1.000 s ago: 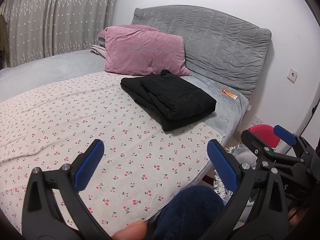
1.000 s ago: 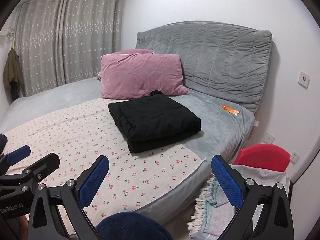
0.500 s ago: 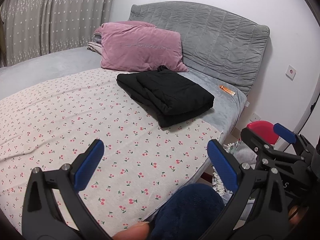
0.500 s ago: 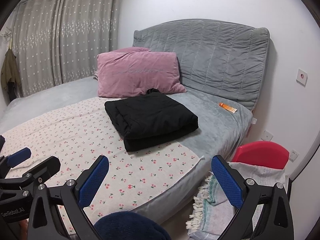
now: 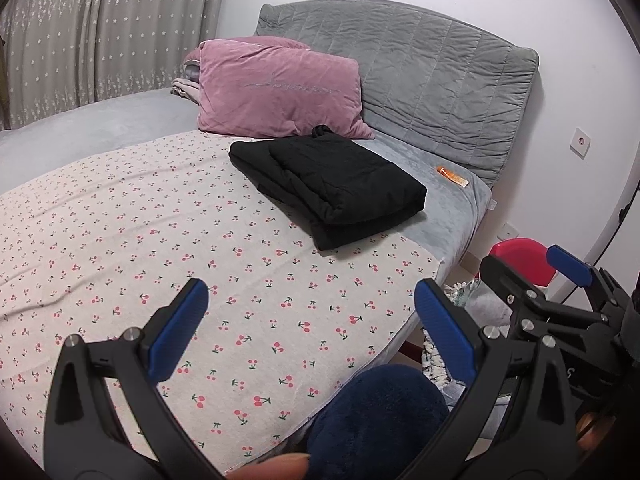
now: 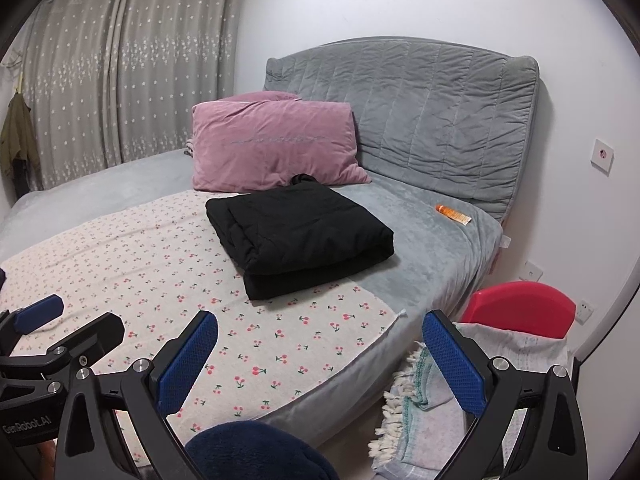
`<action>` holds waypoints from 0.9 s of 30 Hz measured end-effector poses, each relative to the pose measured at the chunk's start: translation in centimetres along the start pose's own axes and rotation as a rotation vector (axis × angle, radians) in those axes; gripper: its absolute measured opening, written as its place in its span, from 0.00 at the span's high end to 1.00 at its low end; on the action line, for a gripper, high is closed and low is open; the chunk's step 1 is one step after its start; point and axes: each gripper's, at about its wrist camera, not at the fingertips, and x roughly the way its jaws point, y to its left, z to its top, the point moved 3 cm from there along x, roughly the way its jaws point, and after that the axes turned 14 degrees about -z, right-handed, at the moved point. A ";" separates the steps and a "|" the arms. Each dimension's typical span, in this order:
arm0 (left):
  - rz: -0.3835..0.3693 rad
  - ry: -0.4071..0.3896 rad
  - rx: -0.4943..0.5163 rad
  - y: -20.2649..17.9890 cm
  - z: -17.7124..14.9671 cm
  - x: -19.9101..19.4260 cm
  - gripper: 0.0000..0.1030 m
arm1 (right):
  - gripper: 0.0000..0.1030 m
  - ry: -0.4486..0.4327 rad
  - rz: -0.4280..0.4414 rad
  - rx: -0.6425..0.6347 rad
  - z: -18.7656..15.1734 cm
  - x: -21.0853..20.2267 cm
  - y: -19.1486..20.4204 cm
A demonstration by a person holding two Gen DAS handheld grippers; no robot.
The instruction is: Fold large clothes
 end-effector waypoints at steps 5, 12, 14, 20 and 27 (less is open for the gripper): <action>-0.003 0.000 0.000 0.0 -0.1 -0.1 0.01 | 0.00 -0.003 -0.005 0.000 -0.1 -0.1 0.0; -0.003 0.000 0.000 -0.1 -0.1 0.0 0.01 | 0.00 -0.004 -0.018 0.000 -0.2 -0.2 0.1; -0.005 -0.001 0.001 -0.1 -0.1 0.0 0.01 | 0.00 -0.004 -0.021 0.000 -0.2 -0.3 0.1; -0.008 0.002 0.003 -0.3 -0.1 0.2 0.01 | 0.00 -0.002 -0.023 0.001 -0.2 -0.2 0.0; -0.033 0.006 0.011 -0.6 -0.3 0.3 0.01 | 0.00 -0.003 -0.036 -0.001 -0.4 -0.3 -0.1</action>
